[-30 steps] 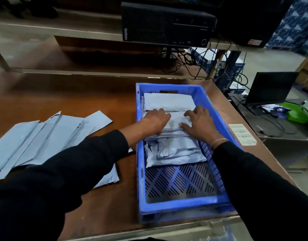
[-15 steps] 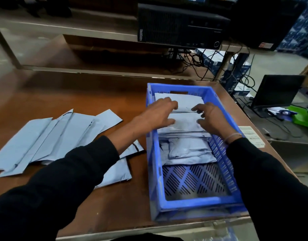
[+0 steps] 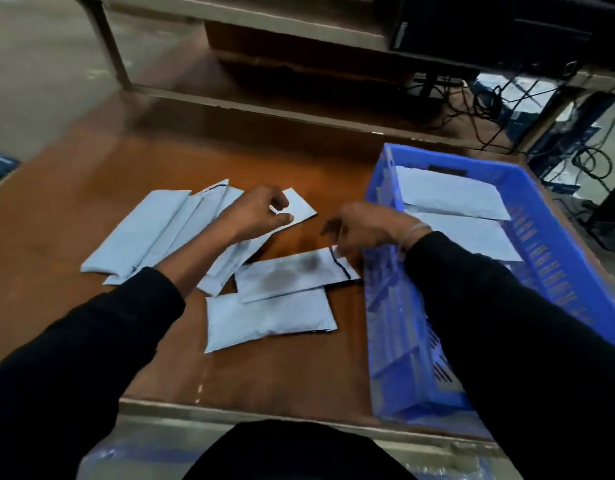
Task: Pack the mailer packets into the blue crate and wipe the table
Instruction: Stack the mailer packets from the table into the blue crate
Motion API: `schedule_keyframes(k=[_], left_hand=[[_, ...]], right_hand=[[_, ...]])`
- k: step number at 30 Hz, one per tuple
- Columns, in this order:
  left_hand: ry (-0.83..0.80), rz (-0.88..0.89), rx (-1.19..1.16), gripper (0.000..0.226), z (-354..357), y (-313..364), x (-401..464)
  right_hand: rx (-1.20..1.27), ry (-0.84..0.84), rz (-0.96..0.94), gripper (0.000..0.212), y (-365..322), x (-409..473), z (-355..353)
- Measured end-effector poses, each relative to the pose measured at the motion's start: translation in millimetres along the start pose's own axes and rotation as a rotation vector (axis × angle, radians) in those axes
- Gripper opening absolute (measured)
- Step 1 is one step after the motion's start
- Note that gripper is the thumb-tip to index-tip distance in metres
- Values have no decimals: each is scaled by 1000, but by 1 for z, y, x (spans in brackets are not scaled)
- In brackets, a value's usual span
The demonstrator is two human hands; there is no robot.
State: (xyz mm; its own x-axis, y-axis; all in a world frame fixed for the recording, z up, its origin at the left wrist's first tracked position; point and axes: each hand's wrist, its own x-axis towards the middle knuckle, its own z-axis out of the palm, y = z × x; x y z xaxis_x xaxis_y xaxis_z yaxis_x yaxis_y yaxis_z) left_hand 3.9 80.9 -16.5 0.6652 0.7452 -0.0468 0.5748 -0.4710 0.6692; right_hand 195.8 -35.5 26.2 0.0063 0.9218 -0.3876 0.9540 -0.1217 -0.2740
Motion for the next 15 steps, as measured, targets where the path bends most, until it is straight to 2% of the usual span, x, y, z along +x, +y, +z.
schedule_keyframes(k=[2, 4, 6, 9, 13, 15], left_hand=[[-29, -30, -10, 39, 0, -15, -7], [-64, -30, 3, 38, 3, -26, -14], [-123, -25, 28, 40, 9, -34, -19], [-229, 12, 75, 45, 18, -39, -24], [-340, 79, 149, 68, 33, -36, -29], [-320, 138, 234, 63, 45, -36, -29]], right_hand=[[-164, -240, 82, 53, -12, 23, 27], [-327, -317, 113, 55, -14, 41, 54], [-469, -272, 90, 54, -10, 54, 70], [-530, -240, 54, 55, -3, 59, 76], [-509, -146, 18, 15, 0, 57, 69], [-486, -96, 28, 9, 1, 55, 59]])
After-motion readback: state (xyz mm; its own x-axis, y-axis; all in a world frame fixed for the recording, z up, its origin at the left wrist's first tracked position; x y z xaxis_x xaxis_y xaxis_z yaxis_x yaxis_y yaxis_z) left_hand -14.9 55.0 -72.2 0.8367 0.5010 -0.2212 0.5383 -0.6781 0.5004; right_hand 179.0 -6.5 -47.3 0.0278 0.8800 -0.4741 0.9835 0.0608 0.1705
